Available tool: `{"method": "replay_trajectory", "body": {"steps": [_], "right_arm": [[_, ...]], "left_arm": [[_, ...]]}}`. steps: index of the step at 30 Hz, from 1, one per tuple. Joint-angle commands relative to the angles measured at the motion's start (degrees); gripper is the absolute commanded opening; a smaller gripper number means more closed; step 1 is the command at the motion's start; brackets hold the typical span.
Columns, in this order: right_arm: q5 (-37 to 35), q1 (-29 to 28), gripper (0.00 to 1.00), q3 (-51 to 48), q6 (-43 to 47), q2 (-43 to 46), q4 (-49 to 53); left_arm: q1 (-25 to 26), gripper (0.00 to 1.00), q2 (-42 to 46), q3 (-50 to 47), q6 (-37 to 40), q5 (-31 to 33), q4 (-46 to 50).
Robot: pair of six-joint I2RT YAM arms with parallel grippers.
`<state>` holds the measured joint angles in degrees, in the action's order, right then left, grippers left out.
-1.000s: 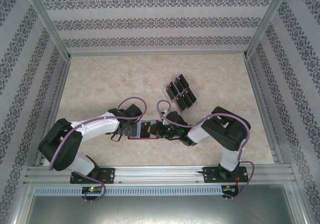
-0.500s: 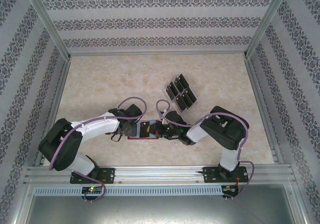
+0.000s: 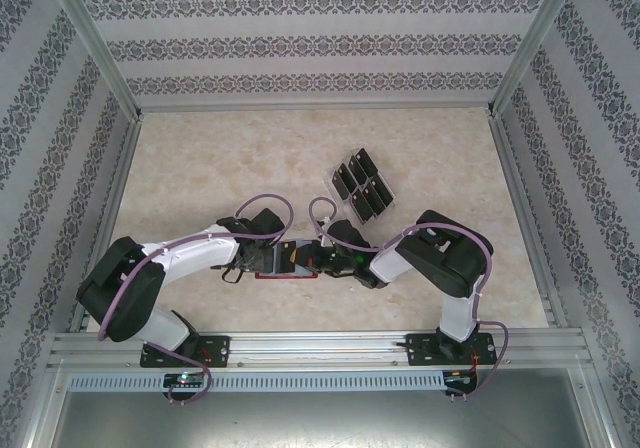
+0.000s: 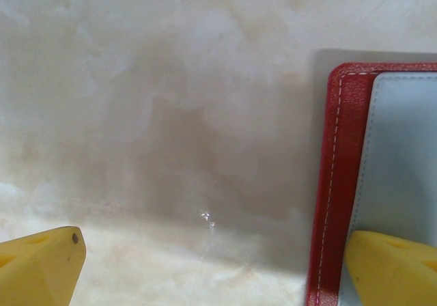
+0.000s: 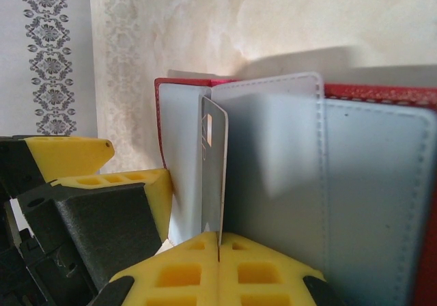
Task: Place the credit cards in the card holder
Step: Insert the credit card into the card slot.
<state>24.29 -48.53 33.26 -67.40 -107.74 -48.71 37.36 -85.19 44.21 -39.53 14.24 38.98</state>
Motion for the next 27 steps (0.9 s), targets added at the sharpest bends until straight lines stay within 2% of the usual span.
{"method": "replay_trajectory", "body": {"steps": [1, 7, 8, 11, 13, 22, 27], "right_arm": [[0.57, -0.33, 0.0, 0.4, 0.64, -1.86, 3.0], [1.09, -0.32, 0.0, 0.5, 0.68, -1.48, 3.57], [1.0, -0.33, 0.02, 0.45, 0.66, -1.09, 3.82], [0.58, -0.32, 0.22, 0.71, 1.52, 1.29, 7.07], [0.34, -0.25, 0.29, 1.15, 2.53, 2.92, 10.22], [-0.86, 0.1, 0.51, 1.84, 5.5, 7.96, 19.25], [-2.47, 0.5, 0.52, 2.05, 6.9, 10.8, 24.51]], "left_arm": [[-0.71, 0.99, -1.29, -1.52, -0.36, -0.62, 1.26], [-0.69, 0.99, -1.42, -1.35, -0.4, -0.71, 1.36], [-0.69, 0.99, -1.44, -1.39, -0.4, -0.7, 1.45], [-0.67, 0.99, -1.38, -1.26, -0.44, -0.7, 1.62], [-0.67, 0.99, -1.25, -1.09, -0.45, -0.7, 1.8], [-0.71, 0.99, -0.62, -0.22, -0.31, -1.01, 2.38], [-0.71, 0.99, 1.39, 1.75, -0.16, -1.45, 3.69]]}}
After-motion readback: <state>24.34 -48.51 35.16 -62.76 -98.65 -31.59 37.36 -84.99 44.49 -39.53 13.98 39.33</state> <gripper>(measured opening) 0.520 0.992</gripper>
